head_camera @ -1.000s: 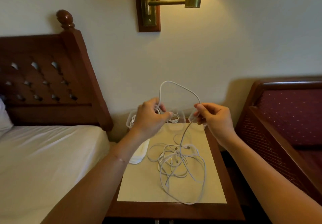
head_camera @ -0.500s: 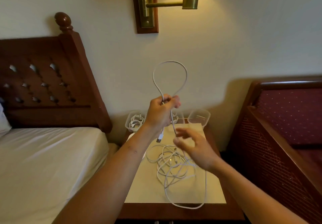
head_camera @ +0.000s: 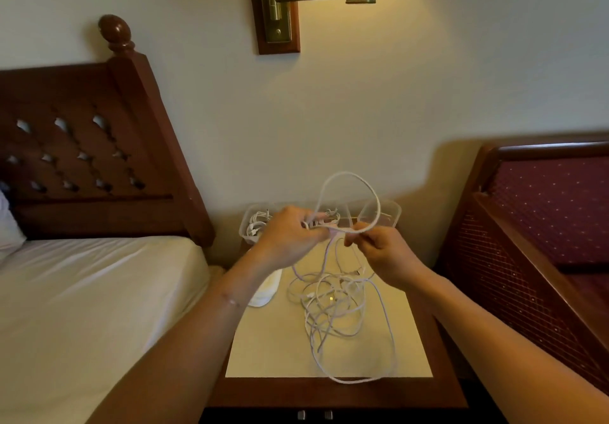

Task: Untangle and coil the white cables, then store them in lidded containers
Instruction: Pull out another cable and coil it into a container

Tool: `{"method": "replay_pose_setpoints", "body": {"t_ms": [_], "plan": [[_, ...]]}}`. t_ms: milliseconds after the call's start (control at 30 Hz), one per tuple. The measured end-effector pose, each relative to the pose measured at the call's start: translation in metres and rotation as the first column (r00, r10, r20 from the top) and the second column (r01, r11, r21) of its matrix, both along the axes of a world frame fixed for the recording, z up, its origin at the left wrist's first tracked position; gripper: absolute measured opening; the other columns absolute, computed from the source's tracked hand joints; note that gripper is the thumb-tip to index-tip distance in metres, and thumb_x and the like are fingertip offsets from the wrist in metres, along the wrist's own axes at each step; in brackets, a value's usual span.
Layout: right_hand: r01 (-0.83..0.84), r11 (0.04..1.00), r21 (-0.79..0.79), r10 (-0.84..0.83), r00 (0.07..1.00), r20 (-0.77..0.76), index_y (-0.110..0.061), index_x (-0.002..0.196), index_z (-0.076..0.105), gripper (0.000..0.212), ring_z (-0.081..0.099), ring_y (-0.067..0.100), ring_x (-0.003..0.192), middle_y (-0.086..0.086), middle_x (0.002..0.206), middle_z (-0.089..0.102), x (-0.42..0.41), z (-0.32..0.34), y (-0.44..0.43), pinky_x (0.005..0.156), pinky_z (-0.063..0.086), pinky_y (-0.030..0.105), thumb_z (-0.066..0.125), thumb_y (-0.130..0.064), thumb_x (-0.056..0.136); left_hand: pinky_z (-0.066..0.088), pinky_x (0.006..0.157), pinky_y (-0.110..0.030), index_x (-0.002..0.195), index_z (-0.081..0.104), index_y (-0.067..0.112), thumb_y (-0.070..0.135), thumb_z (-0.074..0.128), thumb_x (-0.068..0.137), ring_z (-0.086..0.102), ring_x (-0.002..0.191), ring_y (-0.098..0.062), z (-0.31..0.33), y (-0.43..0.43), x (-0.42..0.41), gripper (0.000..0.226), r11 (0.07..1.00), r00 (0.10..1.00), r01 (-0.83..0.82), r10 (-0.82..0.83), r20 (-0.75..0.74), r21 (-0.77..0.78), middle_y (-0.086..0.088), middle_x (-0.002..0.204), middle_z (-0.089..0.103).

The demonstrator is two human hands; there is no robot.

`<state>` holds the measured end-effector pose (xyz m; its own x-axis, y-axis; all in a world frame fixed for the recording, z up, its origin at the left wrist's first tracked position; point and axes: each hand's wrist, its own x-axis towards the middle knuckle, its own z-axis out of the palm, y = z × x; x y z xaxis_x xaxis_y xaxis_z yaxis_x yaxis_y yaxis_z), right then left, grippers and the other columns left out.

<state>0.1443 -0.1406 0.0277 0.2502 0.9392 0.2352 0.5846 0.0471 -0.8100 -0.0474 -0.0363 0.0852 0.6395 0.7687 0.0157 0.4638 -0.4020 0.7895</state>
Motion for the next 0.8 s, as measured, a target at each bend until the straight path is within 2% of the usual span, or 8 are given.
{"method": "replay_pose_setpoints", "body": {"t_ms": [100, 233, 300, 400, 500, 600, 700, 800], "plan": [[0.052, 0.996, 0.067, -0.052, 0.999, 0.004, -0.023, 0.085, 0.071, 0.027, 0.056, 0.025, 0.064, 0.001, 0.076, 0.070, 0.001, 0.013, 0.012, 0.063, 0.045, 0.034, 0.054, -0.010, 0.103, 0.027, 0.052, -0.028, 0.087, 0.077, 0.008, 0.039, 0.065, 0.100, 0.031, 0.044, -0.009, 0.000, -0.013, 0.006, 0.036, 0.998, 0.999, 0.033, -0.030, 0.044, -0.051, 0.006, 0.047, 0.038], [0.081, 0.992, 0.101, -0.082, 0.997, 0.005, -0.029, 0.084, 0.065, 0.030, 0.047, 0.013, 0.056, -0.005, 0.062, 0.056, 0.004, 0.008, 0.012, 0.058, 0.040, 0.033, 0.050, -0.022, 0.108, 0.022, 0.041, -0.021, 0.082, 0.071, 0.004, 0.024, 0.066, 0.100, 0.025, 0.041, -0.013, 0.020, -0.013, 0.007, 0.027, 0.982, 0.950, 0.066, -0.007, 0.311, -0.179, 0.002, 0.055, 0.038], [0.072, 0.992, 0.106, -0.073, 0.997, 0.004, -0.031, 0.083, 0.064, 0.031, 0.046, 0.014, 0.056, -0.002, 0.062, 0.055, 0.001, 0.003, 0.009, 0.057, 0.040, 0.033, 0.049, -0.023, 0.109, 0.027, 0.042, -0.021, 0.085, 0.068, 0.001, 0.028, 0.068, 0.098, 0.030, 0.044, -0.011, 0.027, -0.011, 0.011, 0.030, 0.992, 0.964, 0.053, -0.020, 0.264, -0.118, 0.000, 0.060, 0.039], [0.061, 0.993, 0.102, -0.061, 0.998, -0.004, -0.031, 0.081, 0.068, 0.035, 0.046, 0.011, 0.053, -0.009, 0.060, 0.058, -0.003, 0.008, 0.008, 0.054, 0.039, 0.033, 0.051, -0.012, 0.105, 0.027, 0.049, -0.024, 0.082, 0.067, -0.001, 0.041, 0.074, 0.094, 0.032, 0.049, -0.011, 0.030, -0.013, 0.018, 0.044, 0.989, 0.989, 0.140, -0.138, 0.053, -0.049, 0.009, 0.055, 0.036], [0.037, 0.992, 0.124, -0.041, 0.999, 0.030, -0.030, 0.079, 0.070, 0.037, 0.054, 0.007, 0.058, -0.019, 0.065, 0.064, -0.007, 0.017, 0.010, 0.055, 0.041, 0.027, 0.053, -0.002, 0.098, 0.035, 0.057, -0.029, 0.077, 0.074, 0.003, 0.025, 0.076, 0.090, 0.043, 0.056, -0.014, 0.024, -0.012, 0.024, 0.026, 0.989, 0.990, 0.137, -0.135, 0.024, -0.053, 0.005, 0.056, 0.047], [0.065, 0.986, 0.155, -0.072, 0.996, 0.043, -0.015, 0.090, 0.072, 0.023, 0.054, -0.001, 0.059, -0.014, 0.064, 0.061, -0.010, 0.016, 0.013, 0.057, 0.036, 0.014, 0.054, -0.012, 0.105, 0.050, 0.071, -0.034, 0.072, 0.072, -0.001, 0.015, 0.070, 0.095, 0.061, 0.068, -0.017, 0.019, -0.010, 0.025, 0.028, 0.987, 0.953, 0.067, -0.021, 0.302, -0.143, -0.002, 0.067, 0.064], [0.064, 0.995, 0.072, -0.068, 0.996, 0.055, -0.015, 0.094, 0.067, 0.022, 0.054, 0.006, 0.064, -0.002, 0.074, 0.063, -0.009, -0.007, 0.011, 0.059, 0.038, 0.017, 0.050, -0.020, 0.108, 0.034, 0.042, -0.022, 0.067, 0.064, 0.011, 0.017, 0.063, 0.100, 0.041, 0.042, -0.011, 0.029, -0.004, 0.018, 0.034, 0.948, 0.800, 0.066, 0.136, 0.584, -0.312, -0.010, 0.072, 0.054], [0.062, 0.996, -0.069, -0.056, 0.995, 0.086, -0.025, 0.091, 0.062, 0.024, 0.059, 0.006, 0.082, -0.008, 0.086, 0.065, 0.001, -0.040, 0.001, 0.074, 0.047, 0.027, 0.046, -0.021, 0.109, 0.023, 0.043, -0.021, 0.078, 0.059, 0.016, 0.021, 0.053, 0.102, 0.032, 0.041, -0.011, 0.054, 0.004, 0.003, 0.025, 0.863, 0.587, 0.203, 0.271, 0.763, -0.463, -0.016, 0.109, 0.069]]}}
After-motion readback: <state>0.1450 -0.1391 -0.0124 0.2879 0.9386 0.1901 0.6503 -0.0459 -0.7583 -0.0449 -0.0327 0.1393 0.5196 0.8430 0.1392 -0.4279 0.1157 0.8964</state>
